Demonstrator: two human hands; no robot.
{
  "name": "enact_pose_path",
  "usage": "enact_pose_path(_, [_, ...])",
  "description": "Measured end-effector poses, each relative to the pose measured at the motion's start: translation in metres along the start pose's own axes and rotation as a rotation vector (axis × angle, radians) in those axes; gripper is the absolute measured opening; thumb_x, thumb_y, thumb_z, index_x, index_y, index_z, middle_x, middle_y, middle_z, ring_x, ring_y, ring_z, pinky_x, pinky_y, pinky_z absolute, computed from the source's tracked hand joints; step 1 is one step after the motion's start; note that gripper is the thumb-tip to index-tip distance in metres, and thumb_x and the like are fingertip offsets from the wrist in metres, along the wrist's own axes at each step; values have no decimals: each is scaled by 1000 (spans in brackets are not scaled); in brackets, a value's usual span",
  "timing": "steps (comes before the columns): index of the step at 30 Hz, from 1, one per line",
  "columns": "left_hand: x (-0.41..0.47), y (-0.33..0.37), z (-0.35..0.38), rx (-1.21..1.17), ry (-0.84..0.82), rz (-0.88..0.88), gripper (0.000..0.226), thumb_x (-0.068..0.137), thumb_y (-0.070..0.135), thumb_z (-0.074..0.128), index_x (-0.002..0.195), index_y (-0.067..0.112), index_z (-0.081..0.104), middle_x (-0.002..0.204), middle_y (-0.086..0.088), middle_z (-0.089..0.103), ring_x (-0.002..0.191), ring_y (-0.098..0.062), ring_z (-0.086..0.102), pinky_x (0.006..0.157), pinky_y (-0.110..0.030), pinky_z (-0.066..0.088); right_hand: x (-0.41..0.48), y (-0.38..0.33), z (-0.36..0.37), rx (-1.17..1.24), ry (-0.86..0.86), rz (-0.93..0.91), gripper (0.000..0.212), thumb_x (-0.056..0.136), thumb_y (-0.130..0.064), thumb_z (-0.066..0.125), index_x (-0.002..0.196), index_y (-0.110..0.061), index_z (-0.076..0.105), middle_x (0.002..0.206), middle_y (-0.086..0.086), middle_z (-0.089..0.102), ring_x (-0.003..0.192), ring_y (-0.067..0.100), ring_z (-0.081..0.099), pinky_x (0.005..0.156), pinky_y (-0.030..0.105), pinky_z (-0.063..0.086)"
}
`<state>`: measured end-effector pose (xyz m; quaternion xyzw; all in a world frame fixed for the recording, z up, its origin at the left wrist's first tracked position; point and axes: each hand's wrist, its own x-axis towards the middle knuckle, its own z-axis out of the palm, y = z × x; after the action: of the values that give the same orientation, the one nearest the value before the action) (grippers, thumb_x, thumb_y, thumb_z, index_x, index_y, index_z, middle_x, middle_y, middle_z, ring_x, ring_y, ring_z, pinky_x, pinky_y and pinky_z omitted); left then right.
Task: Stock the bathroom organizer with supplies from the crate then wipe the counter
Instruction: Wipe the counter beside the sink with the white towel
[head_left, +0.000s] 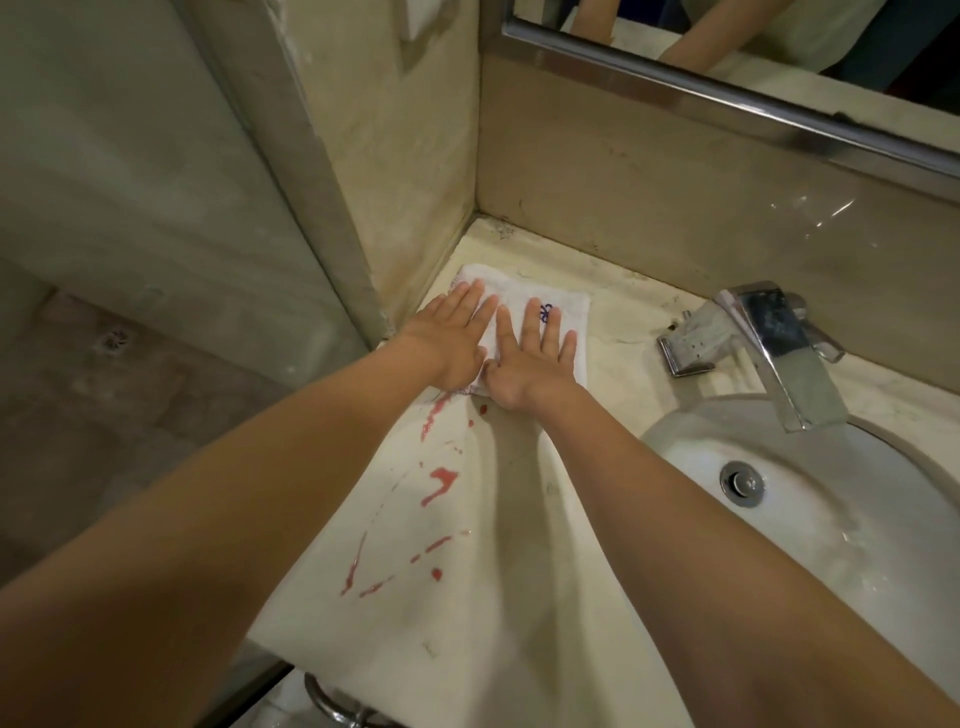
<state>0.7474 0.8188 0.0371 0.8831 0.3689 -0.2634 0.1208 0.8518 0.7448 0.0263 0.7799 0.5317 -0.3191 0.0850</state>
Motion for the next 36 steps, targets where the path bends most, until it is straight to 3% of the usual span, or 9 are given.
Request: enact_pose_path(36, [-137,-18,88,56,-65,-56,66,104,39,15,148,13,-25,154,-10,-34,144,-24,-28,121,-40,-5,-104,-69,96,-74,-61,-37,71,101,-49,20,148,-28,-28,151,8,-43,138,30,-40,114,53,-21])
